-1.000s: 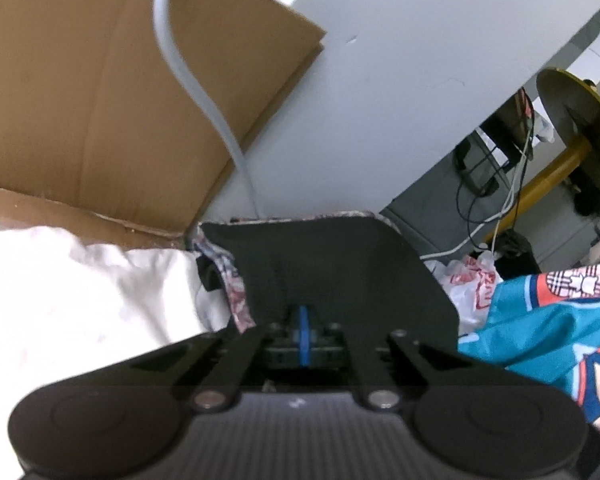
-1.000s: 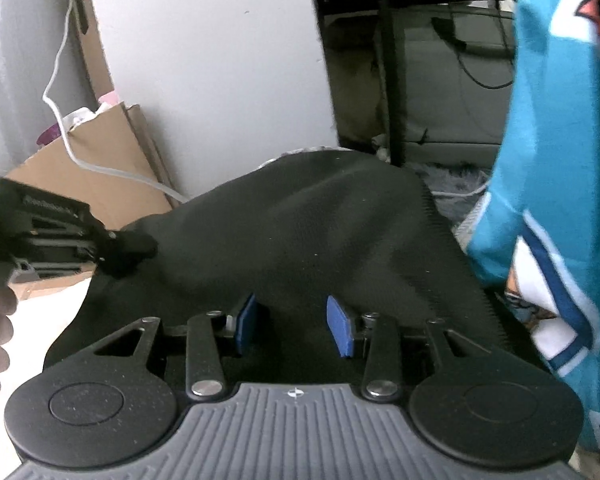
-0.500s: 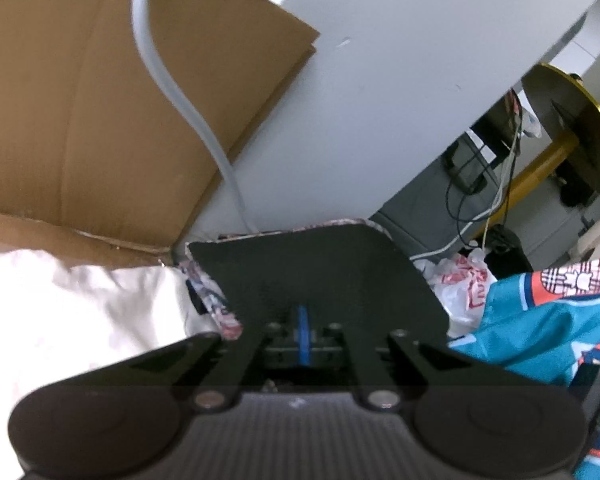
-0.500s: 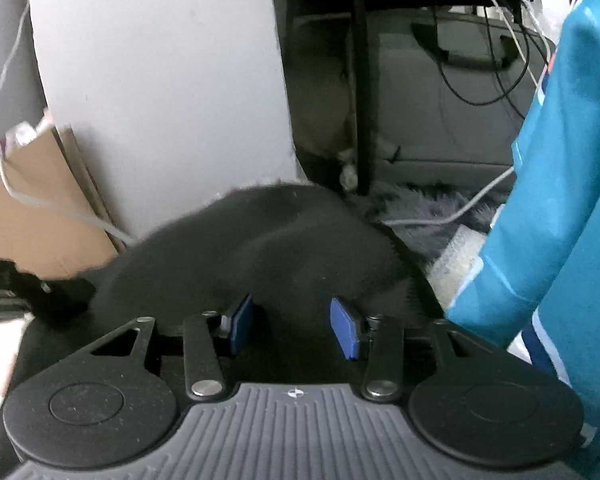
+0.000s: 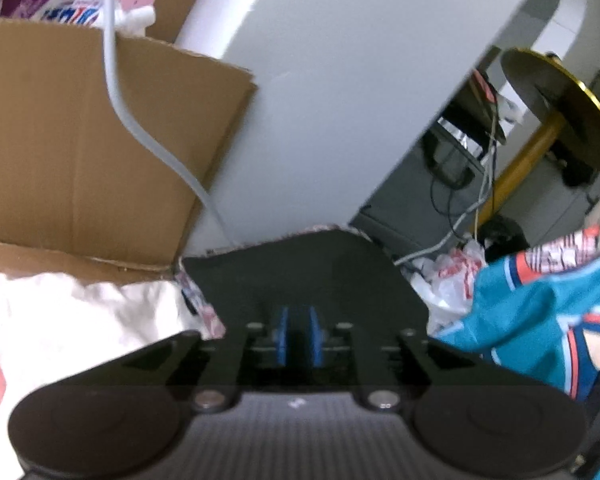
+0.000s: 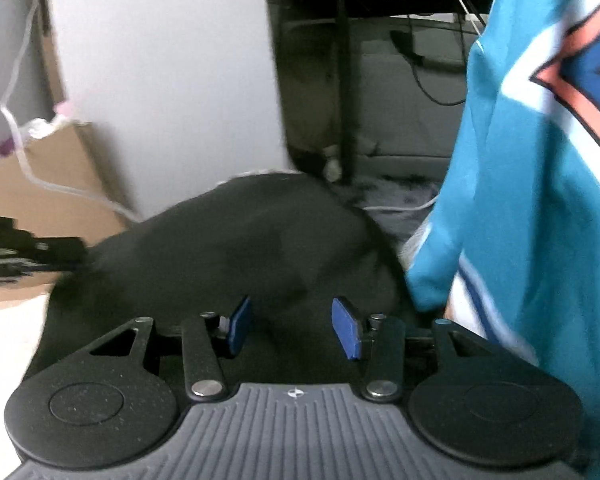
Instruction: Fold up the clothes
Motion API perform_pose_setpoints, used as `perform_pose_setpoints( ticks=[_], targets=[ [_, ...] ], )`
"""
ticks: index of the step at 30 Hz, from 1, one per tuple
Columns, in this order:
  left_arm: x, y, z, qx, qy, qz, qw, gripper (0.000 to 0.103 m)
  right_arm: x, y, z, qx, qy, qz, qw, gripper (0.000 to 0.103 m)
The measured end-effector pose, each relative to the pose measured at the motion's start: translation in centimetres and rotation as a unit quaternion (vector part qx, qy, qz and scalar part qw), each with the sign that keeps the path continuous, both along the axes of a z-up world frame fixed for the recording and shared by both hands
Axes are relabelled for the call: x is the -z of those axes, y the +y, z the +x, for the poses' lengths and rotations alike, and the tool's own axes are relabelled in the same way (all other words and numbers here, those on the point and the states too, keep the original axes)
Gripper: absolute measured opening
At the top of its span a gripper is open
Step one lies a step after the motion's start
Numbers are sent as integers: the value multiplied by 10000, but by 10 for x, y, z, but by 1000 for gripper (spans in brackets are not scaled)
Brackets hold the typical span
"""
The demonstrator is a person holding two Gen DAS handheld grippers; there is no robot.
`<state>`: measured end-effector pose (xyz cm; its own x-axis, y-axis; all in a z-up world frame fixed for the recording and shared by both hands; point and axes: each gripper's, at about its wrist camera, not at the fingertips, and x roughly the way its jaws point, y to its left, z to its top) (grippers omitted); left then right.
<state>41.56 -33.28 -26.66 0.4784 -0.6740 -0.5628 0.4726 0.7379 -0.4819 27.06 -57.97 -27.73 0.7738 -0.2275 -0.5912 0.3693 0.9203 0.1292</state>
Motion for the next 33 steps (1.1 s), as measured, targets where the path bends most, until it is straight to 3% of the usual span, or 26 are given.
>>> perform_pose_setpoints(
  ticks=[2, 5, 18, 25, 33],
  targets=[
    [0, 3, -15, -96, -54, 68, 9999, 49, 2, 9, -7, -142, 37, 130, 9998, 52],
    [3, 10, -36, -184, -63, 83, 9998, 62, 7, 17, -17, -242, 145, 194, 9994, 52],
    [10, 56, -78, -456, 163, 694, 9964, 62, 8, 14, -68, -169, 319, 239, 9991, 63],
    [4, 68, -83, -590, 239, 556, 9964, 64, 12, -2, -102, 33, 177, 524, 9985, 63],
    [13, 37, -71, -328, 498, 199, 9980, 68, 10, -7, -103, 34, -111, 395, 9992, 63]
  ],
)
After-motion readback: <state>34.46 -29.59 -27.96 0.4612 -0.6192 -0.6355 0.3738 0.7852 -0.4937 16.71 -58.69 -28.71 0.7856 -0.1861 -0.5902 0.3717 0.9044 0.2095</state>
